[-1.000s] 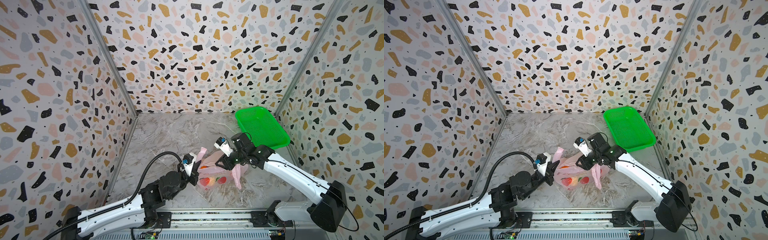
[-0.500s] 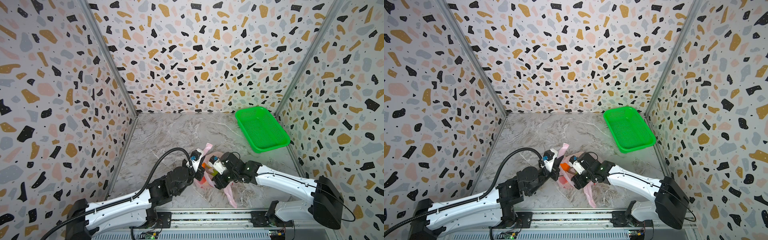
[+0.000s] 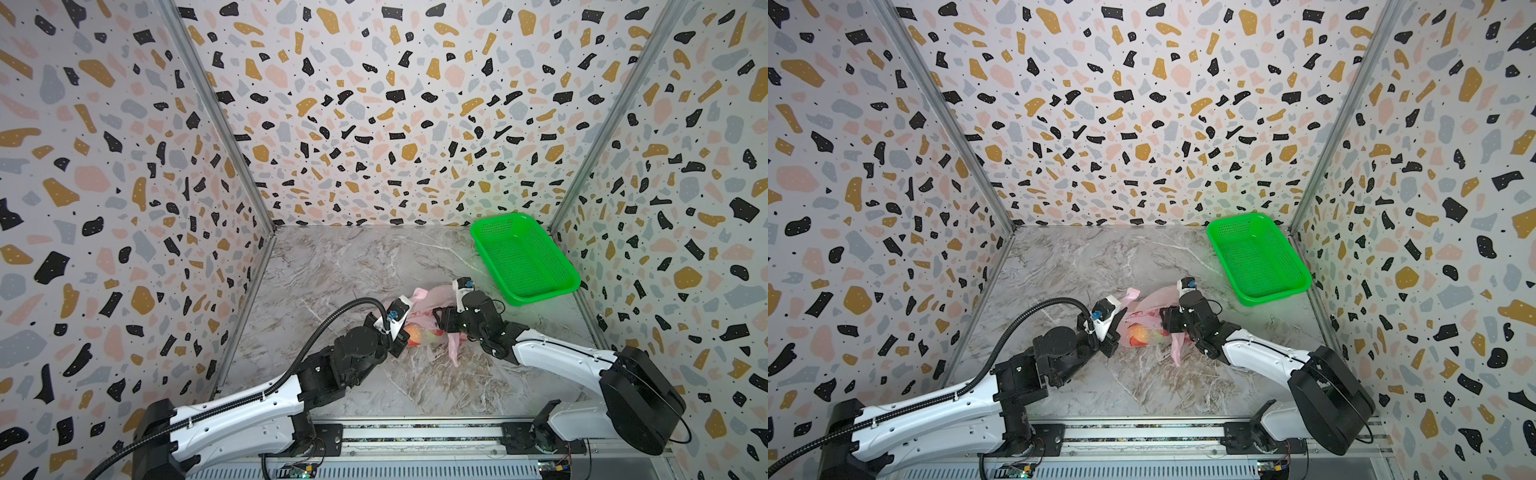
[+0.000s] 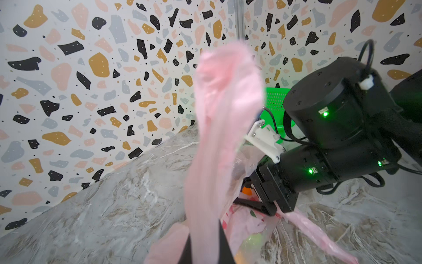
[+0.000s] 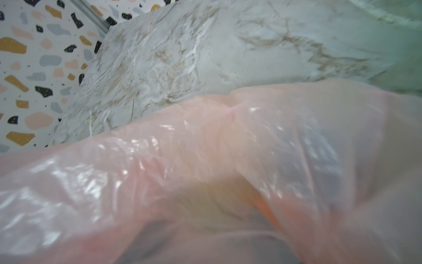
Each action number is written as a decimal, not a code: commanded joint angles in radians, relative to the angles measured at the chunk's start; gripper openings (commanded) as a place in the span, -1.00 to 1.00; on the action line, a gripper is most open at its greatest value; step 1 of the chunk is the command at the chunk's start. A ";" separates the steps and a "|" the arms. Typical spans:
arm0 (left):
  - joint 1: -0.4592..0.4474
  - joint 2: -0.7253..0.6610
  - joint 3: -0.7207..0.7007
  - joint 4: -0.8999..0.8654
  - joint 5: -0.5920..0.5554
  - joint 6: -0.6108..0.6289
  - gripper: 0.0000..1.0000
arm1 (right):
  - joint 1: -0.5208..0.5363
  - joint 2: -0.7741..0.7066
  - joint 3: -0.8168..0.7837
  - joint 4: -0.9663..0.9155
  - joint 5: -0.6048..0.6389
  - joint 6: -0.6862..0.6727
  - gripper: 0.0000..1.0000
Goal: Untie the knot of the plastic bag and take out the fruit
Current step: Open the plastic bag at the center of the table.
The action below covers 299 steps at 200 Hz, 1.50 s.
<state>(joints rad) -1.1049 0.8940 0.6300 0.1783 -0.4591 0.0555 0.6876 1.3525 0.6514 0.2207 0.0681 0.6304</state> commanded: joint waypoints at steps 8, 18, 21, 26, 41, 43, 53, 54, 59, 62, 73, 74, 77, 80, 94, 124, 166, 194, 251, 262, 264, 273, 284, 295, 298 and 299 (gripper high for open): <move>0.011 -0.004 -0.010 0.026 -0.131 -0.044 0.43 | -0.039 -0.011 0.007 0.013 0.042 0.003 0.18; 0.015 0.002 -0.007 0.009 -0.190 -0.079 0.64 | -0.036 -0.014 0.004 0.007 0.017 -0.007 0.18; 0.018 0.003 -0.004 0.000 -0.202 -0.094 0.65 | -0.036 -0.013 0.003 0.005 0.007 -0.007 0.18; 0.022 0.004 -0.002 -0.013 -0.205 -0.112 0.66 | -0.036 -0.015 0.001 0.003 -0.006 -0.008 0.18; 0.025 0.012 0.000 -0.037 -0.225 -0.188 0.68 | -0.033 -0.013 -0.002 0.006 -0.050 -0.013 0.18; 0.025 0.014 0.000 -0.040 -0.224 -0.200 0.68 | -0.033 -0.010 -0.002 0.007 -0.057 -0.014 0.18; 0.025 0.032 0.005 -0.051 -0.202 -0.250 0.69 | -0.031 0.002 0.012 -0.010 -0.092 -0.019 0.19; 0.025 0.034 0.007 -0.052 -0.199 -0.257 0.69 | -0.030 0.004 0.012 -0.010 -0.096 -0.020 0.19; 0.025 0.044 0.009 -0.053 -0.178 -0.281 0.68 | -0.024 0.008 0.018 -0.010 -0.109 -0.027 0.19; 0.025 0.050 0.011 -0.051 -0.160 -0.295 0.66 | -0.020 0.012 0.020 -0.011 -0.115 -0.032 0.19; 0.025 0.068 0.014 -0.033 -0.099 -0.343 0.63 | -0.002 0.018 0.034 -0.028 -0.123 -0.047 0.19; 0.025 0.070 0.013 -0.031 -0.095 -0.347 0.63 | 0.000 0.019 0.034 -0.028 -0.124 -0.049 0.19; 0.025 0.074 0.013 -0.021 -0.082 -0.362 0.63 | 0.004 0.019 0.037 -0.029 -0.126 -0.054 0.19; 0.025 0.077 0.012 -0.012 -0.075 -0.374 0.63 | 0.008 0.019 0.039 -0.034 -0.131 -0.055 0.20; 0.025 0.094 0.013 0.017 -0.056 -0.420 0.63 | 0.019 0.009 0.042 -0.051 -0.142 -0.057 0.20; 0.025 0.107 0.019 0.066 0.048 -0.470 0.83 | 0.030 -0.008 0.037 -0.066 -0.150 -0.056 0.22; 0.025 0.191 0.092 0.044 -0.011 -0.517 0.89 | 0.036 -0.038 -0.001 -0.041 -0.145 -0.043 0.24; 0.025 0.288 0.197 -0.075 -0.172 -0.528 0.74 | 0.043 -0.047 -0.020 -0.029 -0.145 -0.036 0.26; 0.074 0.454 0.330 -0.263 -0.246 -0.625 0.02 | 0.056 -0.059 -0.035 -0.023 -0.137 -0.034 0.26; 0.076 0.445 0.329 -0.284 -0.239 -0.637 -0.02 | 0.058 -0.065 -0.036 -0.025 -0.133 -0.034 0.26; 0.077 0.441 0.329 -0.288 -0.239 -0.639 -0.02 | 0.059 -0.066 -0.036 -0.025 -0.133 -0.033 0.26; 0.079 0.419 0.321 -0.297 -0.233 -0.641 -0.05 | 0.059 -0.069 -0.036 -0.029 -0.133 -0.037 0.26; 0.079 0.380 0.307 -0.309 -0.218 -0.644 -0.22 | 0.059 -0.074 -0.034 -0.033 -0.133 -0.041 0.26; 0.079 0.335 0.288 -0.312 -0.185 -0.638 -0.44 | 0.060 -0.079 -0.027 -0.037 -0.137 -0.054 0.27; 0.079 0.323 0.282 -0.313 -0.175 -0.636 -0.48 | 0.060 -0.080 -0.024 -0.041 -0.139 -0.057 0.27; 0.079 0.319 0.279 -0.313 -0.169 -0.635 -0.49 | 0.060 -0.080 -0.022 -0.042 -0.139 -0.059 0.27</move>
<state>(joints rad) -1.0275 1.3113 0.9344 -0.1055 -0.6632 -0.5629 0.7410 1.3075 0.6178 0.1940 -0.0715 0.5900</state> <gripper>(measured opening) 0.327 0.633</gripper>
